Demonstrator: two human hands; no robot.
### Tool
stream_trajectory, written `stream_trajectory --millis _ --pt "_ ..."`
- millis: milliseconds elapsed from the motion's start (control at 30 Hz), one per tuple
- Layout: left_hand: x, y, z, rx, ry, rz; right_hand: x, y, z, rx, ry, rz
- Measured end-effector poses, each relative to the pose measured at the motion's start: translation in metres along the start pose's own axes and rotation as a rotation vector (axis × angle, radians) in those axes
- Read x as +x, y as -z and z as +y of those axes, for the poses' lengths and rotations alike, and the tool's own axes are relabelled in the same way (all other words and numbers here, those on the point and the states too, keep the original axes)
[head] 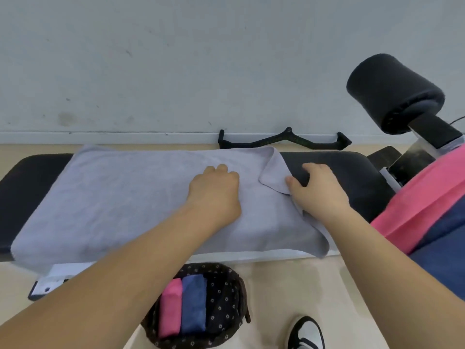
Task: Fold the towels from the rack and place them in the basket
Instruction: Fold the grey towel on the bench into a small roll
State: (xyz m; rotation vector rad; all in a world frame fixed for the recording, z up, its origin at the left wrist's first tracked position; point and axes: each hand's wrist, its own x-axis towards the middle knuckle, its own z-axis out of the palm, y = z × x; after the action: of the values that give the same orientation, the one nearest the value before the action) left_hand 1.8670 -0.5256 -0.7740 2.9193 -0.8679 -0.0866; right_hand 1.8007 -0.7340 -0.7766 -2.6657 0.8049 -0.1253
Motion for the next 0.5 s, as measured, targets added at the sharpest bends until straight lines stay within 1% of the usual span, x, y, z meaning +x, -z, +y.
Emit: stream_trajectory --millis 67,133,167,233,300,367,400,433,500 --pt "0.01 -0.002 0.012 -0.193 -0.059 0.065 -0.004 0.0 0.006 0.056 0.071 0.015" --pt "0.021 -0.006 0.028 -0.493 -0.052 0.034 -0.006 0.006 0.009 0.071 0.11 0.024" --pt "0.028 -0.008 0.037 -0.605 -0.02 -0.002 -0.007 0.011 0.011 0.094 0.117 -0.013" --pt "0.044 -0.014 0.051 -0.68 0.031 -0.019 -0.011 0.02 0.016 0.109 0.096 -0.149" --pt "0.063 -0.016 0.059 -0.728 0.084 -0.015 -0.017 0.021 0.022 0.044 0.091 -0.216" --pt "0.083 -0.014 0.065 -0.821 0.138 -0.065 -0.018 0.017 0.029 0.026 0.102 -0.178" --pt "0.092 -0.012 0.069 -0.864 0.161 -0.094 -0.016 0.017 0.033 0.075 0.1 -0.147" --pt "0.101 -0.009 0.075 -0.901 0.184 -0.102 -0.013 0.017 0.037 0.154 0.073 -0.118" --pt "0.118 0.002 0.089 -1.013 0.21 -0.057 -0.006 0.02 0.046 0.357 -0.016 -0.041"
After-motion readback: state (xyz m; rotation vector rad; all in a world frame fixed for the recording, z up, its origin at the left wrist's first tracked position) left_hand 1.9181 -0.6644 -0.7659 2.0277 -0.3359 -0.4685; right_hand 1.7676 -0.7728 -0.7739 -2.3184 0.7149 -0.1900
